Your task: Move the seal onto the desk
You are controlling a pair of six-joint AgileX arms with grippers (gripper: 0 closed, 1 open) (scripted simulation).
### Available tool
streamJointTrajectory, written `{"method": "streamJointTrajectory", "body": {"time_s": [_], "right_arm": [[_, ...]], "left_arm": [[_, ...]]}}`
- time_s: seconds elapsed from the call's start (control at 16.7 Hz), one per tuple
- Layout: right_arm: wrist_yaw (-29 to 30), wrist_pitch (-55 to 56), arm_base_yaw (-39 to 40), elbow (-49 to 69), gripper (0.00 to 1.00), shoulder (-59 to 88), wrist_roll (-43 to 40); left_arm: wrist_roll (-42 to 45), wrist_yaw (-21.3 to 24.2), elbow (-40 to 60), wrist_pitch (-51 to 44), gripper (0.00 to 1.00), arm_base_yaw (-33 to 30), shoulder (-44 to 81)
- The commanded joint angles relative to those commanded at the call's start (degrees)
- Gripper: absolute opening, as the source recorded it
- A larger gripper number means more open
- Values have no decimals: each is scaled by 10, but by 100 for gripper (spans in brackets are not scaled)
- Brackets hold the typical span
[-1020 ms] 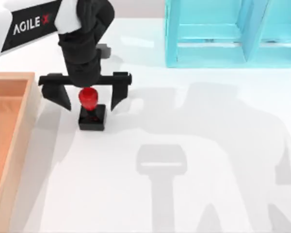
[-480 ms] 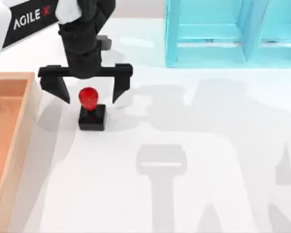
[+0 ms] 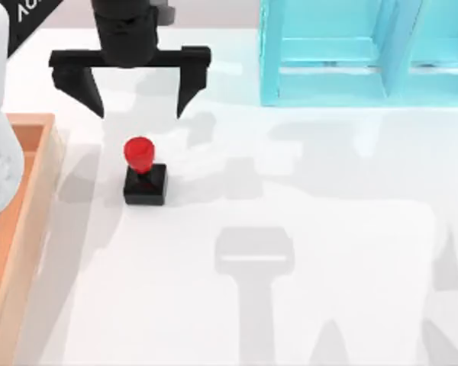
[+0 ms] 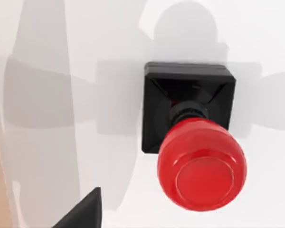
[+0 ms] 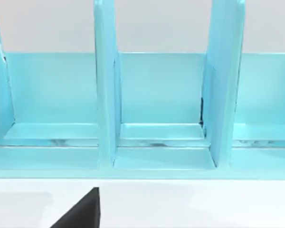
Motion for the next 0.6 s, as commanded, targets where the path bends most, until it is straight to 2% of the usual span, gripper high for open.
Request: {"method": "streamJointTrajectory", "body": {"time_s": [0.36,0.6], "right_arm": [[0,0,0,0,100,0,0],[0,0,0,0,100,0,0]], "left_arm": [[0,1,170,-141,100,2,22],[0,1,204,-169,100,2,27]]}}
